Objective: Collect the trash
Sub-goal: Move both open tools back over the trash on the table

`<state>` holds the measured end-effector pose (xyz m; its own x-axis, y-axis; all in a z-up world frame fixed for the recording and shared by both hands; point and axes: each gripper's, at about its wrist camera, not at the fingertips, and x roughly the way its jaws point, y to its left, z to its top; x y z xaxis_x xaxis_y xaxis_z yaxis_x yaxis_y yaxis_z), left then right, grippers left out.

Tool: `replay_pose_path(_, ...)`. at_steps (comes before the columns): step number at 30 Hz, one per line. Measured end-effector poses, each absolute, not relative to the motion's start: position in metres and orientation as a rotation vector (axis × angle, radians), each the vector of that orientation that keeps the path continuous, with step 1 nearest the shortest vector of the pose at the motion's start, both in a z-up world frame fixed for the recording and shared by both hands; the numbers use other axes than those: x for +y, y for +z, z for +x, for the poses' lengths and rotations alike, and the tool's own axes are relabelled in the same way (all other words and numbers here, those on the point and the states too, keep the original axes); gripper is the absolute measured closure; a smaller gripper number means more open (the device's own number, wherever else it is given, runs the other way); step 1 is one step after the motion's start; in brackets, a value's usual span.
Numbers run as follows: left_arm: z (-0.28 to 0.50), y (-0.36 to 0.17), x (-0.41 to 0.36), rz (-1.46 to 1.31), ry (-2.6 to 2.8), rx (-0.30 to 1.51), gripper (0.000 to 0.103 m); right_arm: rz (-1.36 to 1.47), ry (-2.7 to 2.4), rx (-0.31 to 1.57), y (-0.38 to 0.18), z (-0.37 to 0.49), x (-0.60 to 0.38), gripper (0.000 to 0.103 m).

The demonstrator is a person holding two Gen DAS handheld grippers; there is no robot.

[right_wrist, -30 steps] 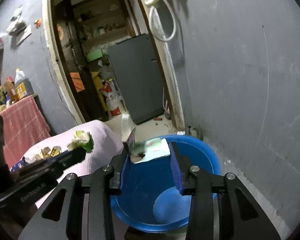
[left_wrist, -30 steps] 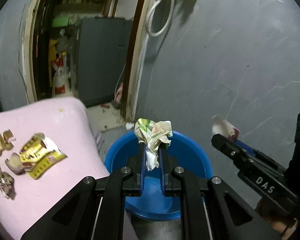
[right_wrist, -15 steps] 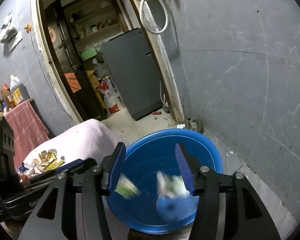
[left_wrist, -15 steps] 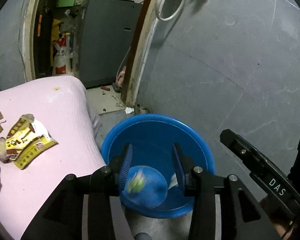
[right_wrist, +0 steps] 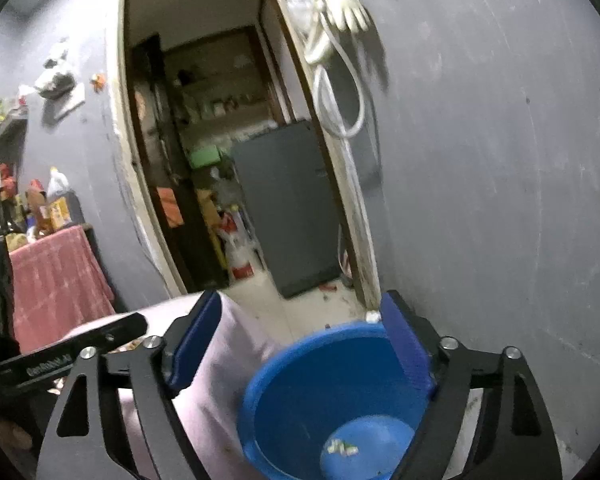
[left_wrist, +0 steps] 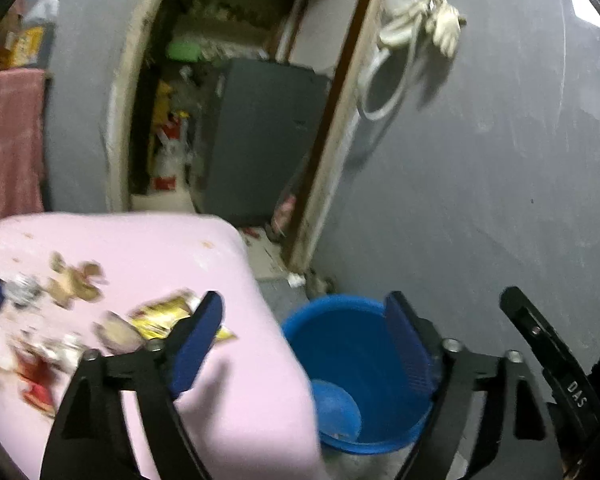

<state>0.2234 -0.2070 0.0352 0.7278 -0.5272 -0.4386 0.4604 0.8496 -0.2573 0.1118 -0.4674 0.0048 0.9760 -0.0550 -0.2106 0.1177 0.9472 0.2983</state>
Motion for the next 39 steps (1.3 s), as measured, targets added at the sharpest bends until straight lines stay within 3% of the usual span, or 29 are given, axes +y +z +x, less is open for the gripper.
replay_pose_path(4,0.208,0.055,-0.174,-0.172,-0.495,0.437,0.004,0.281,-0.058,0.114,0.015,0.104,-0.45,0.0)
replay_pose_path(24,0.158,0.067,-0.037,-0.125,-0.232,0.233,0.002,0.157,0.15,-0.061,0.041,0.098,-0.354,0.0)
replay_pose_path(39,0.171,0.012,-0.01,-0.054,-0.238,0.393,0.002,-0.018,0.25,0.098,0.006,0.144,-0.296,0.0)
